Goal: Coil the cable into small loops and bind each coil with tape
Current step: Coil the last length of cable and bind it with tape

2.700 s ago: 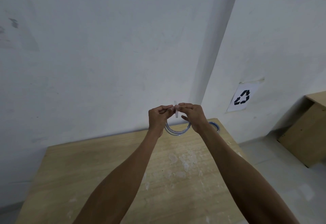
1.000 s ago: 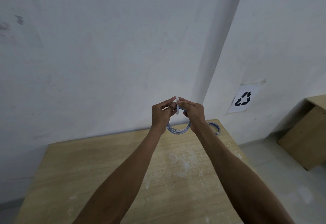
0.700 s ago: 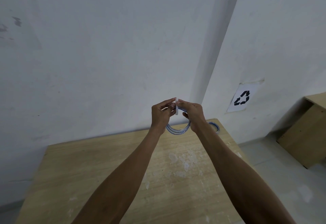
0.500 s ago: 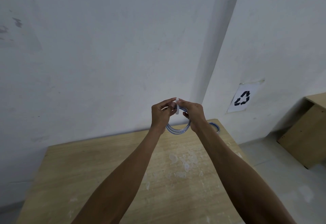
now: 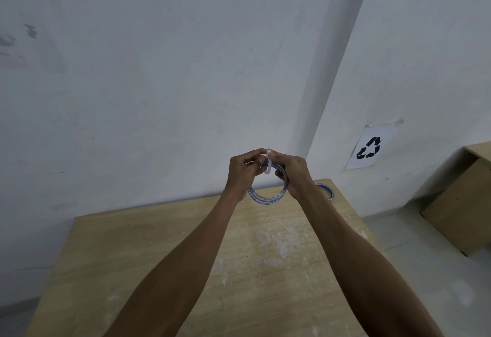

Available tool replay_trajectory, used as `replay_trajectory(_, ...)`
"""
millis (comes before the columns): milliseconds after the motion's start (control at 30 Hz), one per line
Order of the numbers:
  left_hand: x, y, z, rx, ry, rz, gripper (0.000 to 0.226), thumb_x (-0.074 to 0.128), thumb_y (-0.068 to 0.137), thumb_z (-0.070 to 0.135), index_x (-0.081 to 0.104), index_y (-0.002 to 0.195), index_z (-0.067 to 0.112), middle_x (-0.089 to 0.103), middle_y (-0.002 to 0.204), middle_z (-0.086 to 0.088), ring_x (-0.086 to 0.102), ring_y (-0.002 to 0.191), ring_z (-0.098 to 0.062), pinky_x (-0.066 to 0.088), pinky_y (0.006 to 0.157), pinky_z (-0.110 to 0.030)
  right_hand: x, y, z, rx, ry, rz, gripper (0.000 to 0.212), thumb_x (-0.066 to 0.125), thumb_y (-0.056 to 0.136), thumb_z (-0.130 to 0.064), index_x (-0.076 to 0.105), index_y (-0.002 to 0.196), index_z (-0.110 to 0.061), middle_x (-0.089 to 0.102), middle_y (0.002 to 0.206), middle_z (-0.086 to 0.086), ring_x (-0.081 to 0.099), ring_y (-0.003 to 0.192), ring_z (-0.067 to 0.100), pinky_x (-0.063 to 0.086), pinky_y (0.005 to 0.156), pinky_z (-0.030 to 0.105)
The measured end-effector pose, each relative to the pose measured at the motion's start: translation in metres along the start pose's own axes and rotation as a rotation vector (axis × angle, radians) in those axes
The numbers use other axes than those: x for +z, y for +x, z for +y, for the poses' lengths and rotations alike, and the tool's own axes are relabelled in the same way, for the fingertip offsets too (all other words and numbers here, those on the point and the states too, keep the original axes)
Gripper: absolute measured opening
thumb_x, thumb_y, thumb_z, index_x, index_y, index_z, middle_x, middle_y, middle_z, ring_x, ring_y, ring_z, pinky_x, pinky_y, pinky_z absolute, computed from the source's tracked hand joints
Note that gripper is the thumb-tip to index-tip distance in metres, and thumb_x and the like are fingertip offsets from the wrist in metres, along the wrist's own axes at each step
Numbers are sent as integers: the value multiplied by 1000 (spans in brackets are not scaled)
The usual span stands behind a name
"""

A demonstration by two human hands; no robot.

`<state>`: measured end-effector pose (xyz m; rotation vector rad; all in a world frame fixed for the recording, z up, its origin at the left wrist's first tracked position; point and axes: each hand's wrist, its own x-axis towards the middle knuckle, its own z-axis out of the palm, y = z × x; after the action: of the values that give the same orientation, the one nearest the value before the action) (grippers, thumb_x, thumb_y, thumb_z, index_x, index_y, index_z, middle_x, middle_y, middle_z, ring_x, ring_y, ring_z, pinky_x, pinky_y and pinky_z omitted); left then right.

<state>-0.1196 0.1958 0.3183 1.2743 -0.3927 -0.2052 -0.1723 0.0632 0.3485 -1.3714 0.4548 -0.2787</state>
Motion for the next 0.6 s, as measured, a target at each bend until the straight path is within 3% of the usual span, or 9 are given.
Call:
replay_trajectory(133,0,-2,-6,29,25,54,25,63,97,-1,75,119,4,78,110,-7,76,102,-20,60,86,-29,5,0,7,-59,-19,35,22,76,90,-23,79,108,-10,77,96,4,67,91,17,51,75,28)
replay_trajectory(333,-1,0,-13,31,59,140,22,73,92,4,78,113,5,79,106,-12,76,101,-27,62,89,-40,4,5,16,-141,-143,-28,19,80,85,-23,82,101,-12,74,121,3,68,114,22,54,90,36)
replay_trajectory(467,-2,5,-8,28,65,146,22,70,93,0,77,114,3,79,103,-11,76,98,-25,63,85,-35,-3,4,18,-226,-134,-83,11,71,92,-9,81,97,-8,67,133,2,63,119,20,51,97,35)
replay_trajectory(600,3,4,-7,20,41,134,23,68,94,0,76,115,2,79,103,-10,76,97,-23,62,85,-31,1,2,17,-210,-129,-74,15,67,97,-13,80,92,-18,66,134,2,61,120,24,47,101,41)
